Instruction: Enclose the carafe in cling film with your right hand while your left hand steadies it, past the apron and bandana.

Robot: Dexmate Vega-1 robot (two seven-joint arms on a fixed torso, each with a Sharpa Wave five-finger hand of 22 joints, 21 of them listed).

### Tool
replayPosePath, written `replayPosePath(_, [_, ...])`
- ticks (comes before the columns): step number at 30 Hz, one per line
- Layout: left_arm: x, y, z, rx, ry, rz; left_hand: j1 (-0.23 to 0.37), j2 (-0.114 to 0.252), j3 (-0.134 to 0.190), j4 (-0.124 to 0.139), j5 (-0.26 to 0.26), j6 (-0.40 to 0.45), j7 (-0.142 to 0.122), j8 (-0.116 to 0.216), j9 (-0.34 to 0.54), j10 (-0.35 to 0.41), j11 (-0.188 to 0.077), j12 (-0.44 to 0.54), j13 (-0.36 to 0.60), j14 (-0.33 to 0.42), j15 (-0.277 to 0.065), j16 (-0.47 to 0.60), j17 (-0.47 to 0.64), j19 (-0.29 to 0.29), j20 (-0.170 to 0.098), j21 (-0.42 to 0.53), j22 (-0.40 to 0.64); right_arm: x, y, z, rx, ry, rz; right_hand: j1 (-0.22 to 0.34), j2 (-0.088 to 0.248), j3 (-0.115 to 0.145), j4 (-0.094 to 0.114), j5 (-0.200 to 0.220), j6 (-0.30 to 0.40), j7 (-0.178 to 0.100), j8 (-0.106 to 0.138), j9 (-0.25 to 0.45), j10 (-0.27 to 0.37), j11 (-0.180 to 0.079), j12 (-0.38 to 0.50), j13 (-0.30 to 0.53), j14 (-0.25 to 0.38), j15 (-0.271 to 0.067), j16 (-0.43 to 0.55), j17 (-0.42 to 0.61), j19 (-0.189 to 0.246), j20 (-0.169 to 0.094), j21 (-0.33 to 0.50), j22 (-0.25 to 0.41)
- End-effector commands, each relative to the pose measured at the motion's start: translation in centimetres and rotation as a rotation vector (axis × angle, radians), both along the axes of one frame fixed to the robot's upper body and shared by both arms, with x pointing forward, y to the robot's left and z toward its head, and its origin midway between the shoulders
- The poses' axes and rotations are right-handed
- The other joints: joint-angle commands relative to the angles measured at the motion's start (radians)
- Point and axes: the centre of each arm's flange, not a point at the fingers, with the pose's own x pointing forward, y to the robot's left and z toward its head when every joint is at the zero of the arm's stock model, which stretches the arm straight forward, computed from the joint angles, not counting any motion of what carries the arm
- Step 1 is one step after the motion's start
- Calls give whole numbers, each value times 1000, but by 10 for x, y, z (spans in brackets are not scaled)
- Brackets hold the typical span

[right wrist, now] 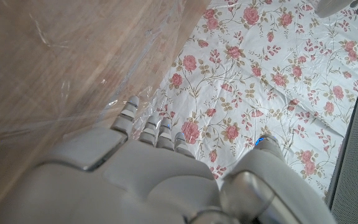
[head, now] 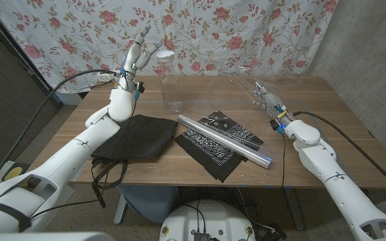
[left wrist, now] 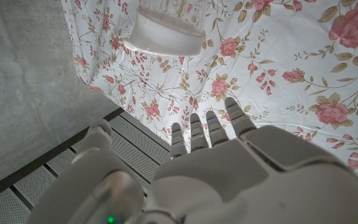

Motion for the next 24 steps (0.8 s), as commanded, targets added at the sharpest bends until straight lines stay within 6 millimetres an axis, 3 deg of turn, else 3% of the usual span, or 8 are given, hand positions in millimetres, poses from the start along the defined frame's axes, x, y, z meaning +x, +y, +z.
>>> replayPosePath(1, [-3, -5, 5, 68, 40, 95, 11, -1, 2, -3, 6, -10, -1, -1, 6, -10, 0, -3, 6, -8, -2, -3, 4, -15, -2, -2, 2, -3, 2, 0, -15, -4, 5, 4, 6, 3, -5, -4, -1, -1, 6, 3, 0, 0, 0, 0, -8, 3, 2, -1, -10, 3, 3, 2])
replayPosePath(13, [-3, -9, 10, 79, 5, 133, 13, -2, 1, -1, 6, -1, 0, 5, 7, 7, -4, 3, 7, 24, -12, 6, 5, 14, -10, 8, 4, -6, 4, -1, -18, -7, 11, 6, 7, 4, -7, -5, -1, -1, 6, 3, 0, 0, 0, -1, -9, 3, 3, -2, -12, 3, 4, 2])
replayPosePath(24, [-6, -13, 21, 105, 14, 148, 17, -4, 0, -1, 7, 11, -12, 9, 8, 10, -21, 4, 9, 42, -5, 9, 6, 40, 25, 17, 8, -8, 5, -3, -18, -8, 14, 5, 8, 4, -9, -6, -1, -1, 5, 3, 0, -2, 0, -2, -9, 2, 4, -2, -13, 2, 4, 2])
